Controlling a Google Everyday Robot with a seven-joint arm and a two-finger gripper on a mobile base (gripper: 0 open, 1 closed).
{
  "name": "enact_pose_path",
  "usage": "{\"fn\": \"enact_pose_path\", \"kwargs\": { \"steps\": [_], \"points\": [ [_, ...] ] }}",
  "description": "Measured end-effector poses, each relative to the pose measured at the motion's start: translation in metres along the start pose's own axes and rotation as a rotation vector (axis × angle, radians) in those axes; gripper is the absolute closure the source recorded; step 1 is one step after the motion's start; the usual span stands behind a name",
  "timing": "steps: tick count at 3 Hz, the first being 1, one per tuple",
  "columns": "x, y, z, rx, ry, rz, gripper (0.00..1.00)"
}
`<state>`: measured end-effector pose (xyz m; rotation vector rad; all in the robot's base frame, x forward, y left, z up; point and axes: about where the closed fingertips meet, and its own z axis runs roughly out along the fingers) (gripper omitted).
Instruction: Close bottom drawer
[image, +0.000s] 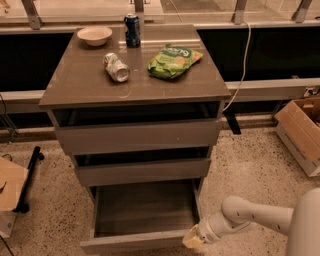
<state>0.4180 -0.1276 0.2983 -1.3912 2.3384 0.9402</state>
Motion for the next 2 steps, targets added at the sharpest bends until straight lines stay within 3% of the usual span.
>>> {"fn": "enact_pose_path", "kwargs": {
  "steps": [2],
  "points": [
    [0.022, -0.035, 0.054, -0.08, -0.047, 0.075, 1.0]
  ]
}}
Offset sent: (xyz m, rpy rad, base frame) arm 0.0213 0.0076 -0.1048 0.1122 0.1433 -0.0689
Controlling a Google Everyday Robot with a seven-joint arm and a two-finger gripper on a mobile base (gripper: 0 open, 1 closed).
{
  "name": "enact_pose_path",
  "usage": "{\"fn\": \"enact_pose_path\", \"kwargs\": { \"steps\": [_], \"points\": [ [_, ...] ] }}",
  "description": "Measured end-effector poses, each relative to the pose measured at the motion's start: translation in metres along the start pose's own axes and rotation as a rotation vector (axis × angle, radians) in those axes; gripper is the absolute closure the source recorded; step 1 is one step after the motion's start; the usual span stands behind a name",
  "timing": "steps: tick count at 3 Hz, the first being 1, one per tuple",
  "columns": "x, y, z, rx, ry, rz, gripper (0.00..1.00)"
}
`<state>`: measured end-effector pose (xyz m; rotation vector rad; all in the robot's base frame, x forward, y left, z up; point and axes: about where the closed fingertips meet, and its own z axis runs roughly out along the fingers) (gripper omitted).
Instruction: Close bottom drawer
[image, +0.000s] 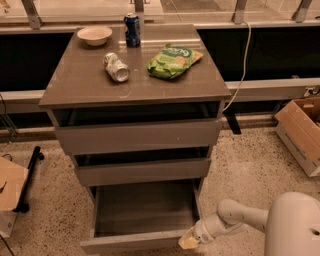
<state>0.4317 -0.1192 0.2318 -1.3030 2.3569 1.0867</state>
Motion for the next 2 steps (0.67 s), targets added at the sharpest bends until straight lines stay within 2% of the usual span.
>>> {"fn": "enact_pose_path", "kwargs": {
  "steps": [1, 2],
  "points": [
    [0.01, -0.018, 0.023, -0.052, -0.063, 0.057, 1.0],
    [0.008, -0.034, 0.034, -0.074, -0.106, 0.084, 1.0]
  ]
}}
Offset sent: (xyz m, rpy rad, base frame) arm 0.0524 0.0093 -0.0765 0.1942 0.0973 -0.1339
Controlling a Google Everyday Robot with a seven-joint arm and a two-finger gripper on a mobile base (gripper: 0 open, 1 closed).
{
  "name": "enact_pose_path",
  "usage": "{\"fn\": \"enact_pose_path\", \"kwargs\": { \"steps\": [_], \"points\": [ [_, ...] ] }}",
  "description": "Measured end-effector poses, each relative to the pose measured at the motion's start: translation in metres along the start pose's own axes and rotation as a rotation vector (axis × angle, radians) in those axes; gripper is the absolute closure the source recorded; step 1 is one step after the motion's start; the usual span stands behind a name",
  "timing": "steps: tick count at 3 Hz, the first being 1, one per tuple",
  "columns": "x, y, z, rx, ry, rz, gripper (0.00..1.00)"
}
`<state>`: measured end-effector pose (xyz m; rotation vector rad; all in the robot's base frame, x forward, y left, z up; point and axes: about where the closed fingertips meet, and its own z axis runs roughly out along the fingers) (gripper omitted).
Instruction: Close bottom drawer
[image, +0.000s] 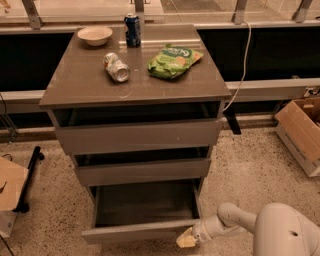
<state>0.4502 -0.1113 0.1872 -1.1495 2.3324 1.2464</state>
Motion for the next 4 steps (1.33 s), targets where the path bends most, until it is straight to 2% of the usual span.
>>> {"fn": "enact_pose_path", "kwargs": {
  "steps": [1, 2, 3, 4],
  "points": [
    [0.0, 0.0, 0.0, -0.001, 0.0, 0.001, 1.0],
    [-0.019, -0.023, 0.015, 0.05, -0.021, -0.066, 1.0],
    [-0.024, -0.029, 0.018, 0.059, -0.027, -0.087, 1.0],
    [-0.047, -0.055, 0.022, 0.081, -0.031, -0.127, 1.0]
  ]
}}
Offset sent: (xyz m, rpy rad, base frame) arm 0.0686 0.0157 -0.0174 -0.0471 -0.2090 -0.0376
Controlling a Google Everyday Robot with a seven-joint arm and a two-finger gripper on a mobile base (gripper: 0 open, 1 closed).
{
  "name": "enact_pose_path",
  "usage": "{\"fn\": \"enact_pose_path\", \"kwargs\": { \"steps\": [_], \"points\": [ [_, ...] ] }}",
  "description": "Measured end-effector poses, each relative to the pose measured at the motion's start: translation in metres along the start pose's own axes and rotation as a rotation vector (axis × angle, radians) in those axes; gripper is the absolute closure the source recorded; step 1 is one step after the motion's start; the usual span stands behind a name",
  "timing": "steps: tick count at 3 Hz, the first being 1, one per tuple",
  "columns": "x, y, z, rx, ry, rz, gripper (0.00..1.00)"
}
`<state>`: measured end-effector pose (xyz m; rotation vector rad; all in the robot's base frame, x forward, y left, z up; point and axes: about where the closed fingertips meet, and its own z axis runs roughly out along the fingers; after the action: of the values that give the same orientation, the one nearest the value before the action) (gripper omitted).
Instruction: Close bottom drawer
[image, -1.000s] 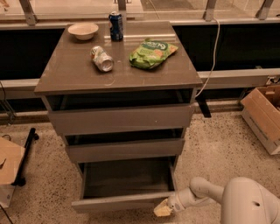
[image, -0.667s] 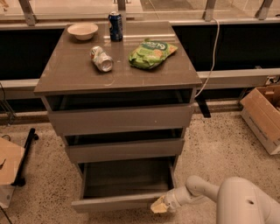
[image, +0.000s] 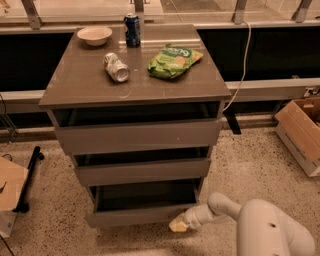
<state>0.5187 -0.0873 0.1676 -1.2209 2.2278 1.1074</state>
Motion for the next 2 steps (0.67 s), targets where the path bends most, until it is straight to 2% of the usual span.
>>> {"fn": "enact_pose_path", "kwargs": {
  "steps": [1, 2],
  "points": [
    [-0.0238, -0.0309, 0.0249, -0.015, 0.009, -0.047, 1.0],
    [-0.0228, -0.0284, 0.0248, -0.015, 0.009, -0.047, 0.85]
  ]
}}
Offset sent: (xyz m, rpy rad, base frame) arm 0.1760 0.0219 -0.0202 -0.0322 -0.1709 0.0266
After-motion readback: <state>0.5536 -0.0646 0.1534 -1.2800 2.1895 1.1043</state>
